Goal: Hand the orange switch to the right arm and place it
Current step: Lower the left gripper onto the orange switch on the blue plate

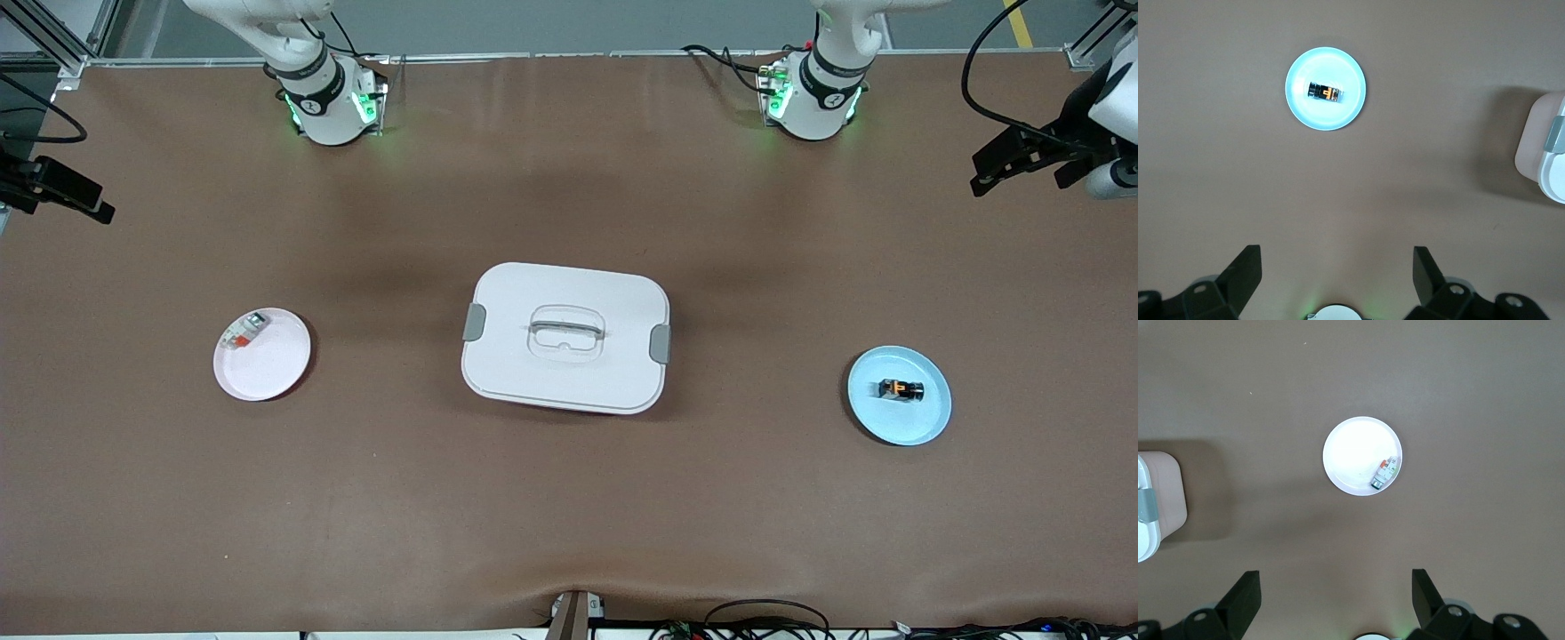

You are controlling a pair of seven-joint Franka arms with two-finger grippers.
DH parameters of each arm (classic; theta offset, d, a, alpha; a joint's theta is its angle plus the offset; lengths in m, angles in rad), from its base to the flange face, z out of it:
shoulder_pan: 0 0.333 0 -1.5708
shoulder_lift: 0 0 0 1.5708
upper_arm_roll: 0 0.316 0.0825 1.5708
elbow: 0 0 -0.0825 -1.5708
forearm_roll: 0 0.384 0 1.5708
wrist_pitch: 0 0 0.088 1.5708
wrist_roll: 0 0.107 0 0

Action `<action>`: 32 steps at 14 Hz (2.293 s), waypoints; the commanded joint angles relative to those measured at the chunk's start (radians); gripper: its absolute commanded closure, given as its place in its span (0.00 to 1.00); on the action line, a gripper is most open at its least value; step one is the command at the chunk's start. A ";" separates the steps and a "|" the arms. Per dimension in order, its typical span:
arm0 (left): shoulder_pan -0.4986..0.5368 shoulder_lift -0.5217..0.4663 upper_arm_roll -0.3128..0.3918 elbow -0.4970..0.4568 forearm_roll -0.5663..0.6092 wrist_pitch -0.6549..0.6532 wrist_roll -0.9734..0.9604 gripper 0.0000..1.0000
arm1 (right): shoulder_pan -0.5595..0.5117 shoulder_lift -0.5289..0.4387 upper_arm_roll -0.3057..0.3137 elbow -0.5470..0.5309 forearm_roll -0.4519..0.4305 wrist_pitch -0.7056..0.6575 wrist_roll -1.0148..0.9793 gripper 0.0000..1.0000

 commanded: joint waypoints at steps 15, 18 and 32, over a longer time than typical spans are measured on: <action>0.134 0.315 0.007 -0.266 0.080 0.653 0.224 0.00 | -0.019 0.009 0.014 0.023 -0.014 -0.012 0.006 0.00; 0.161 0.450 0.006 -0.275 0.080 0.834 0.361 0.00 | -0.019 0.009 0.014 0.024 -0.014 -0.012 0.006 0.00; 0.141 0.672 0.002 -0.286 0.156 1.020 0.282 0.00 | -0.024 0.009 0.013 0.024 -0.015 -0.012 0.004 0.00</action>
